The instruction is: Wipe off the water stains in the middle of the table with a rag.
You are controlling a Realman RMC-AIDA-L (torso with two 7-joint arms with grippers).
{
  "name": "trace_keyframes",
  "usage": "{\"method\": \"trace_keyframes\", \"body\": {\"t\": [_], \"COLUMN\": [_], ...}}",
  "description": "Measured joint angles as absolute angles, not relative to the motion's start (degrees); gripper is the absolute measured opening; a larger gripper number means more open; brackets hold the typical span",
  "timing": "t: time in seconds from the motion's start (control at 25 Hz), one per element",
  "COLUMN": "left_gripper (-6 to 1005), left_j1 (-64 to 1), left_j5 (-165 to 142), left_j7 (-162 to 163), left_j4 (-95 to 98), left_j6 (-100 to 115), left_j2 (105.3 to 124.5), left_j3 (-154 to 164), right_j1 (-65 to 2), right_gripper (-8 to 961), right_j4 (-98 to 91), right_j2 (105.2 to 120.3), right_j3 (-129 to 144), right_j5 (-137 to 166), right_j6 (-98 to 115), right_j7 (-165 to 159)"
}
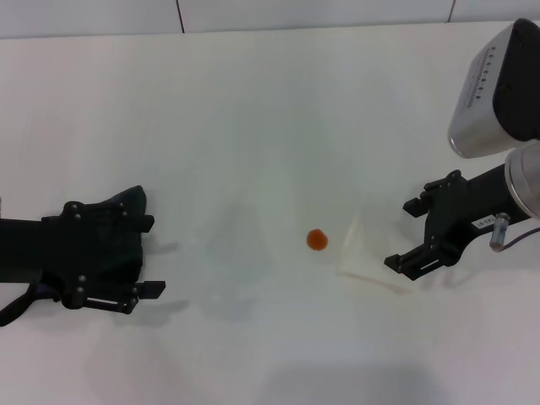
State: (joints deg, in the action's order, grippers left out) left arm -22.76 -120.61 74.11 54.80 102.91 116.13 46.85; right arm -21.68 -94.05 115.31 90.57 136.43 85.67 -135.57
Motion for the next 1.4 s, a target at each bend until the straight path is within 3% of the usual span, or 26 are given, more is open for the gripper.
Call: {"method": "trace_keyframes", "body": {"t": [1.4], "left_gripper": [868], "left_j1": [-22.7], "left_j5": [-120.3], "left_j7": [74.0], "left_j4": [54.5], "left_j6": [102.1], "left_j2": [116.10], "left_j3": [46.8], "right_j1": [-25.9], "right_gripper": [805], "right_j4": [-85.8], "right_j2": [115.71], "right_j3": [93.8], "right_j5": [138.5], "right_j6": [84.5], "right_j7": [-138.5]}}
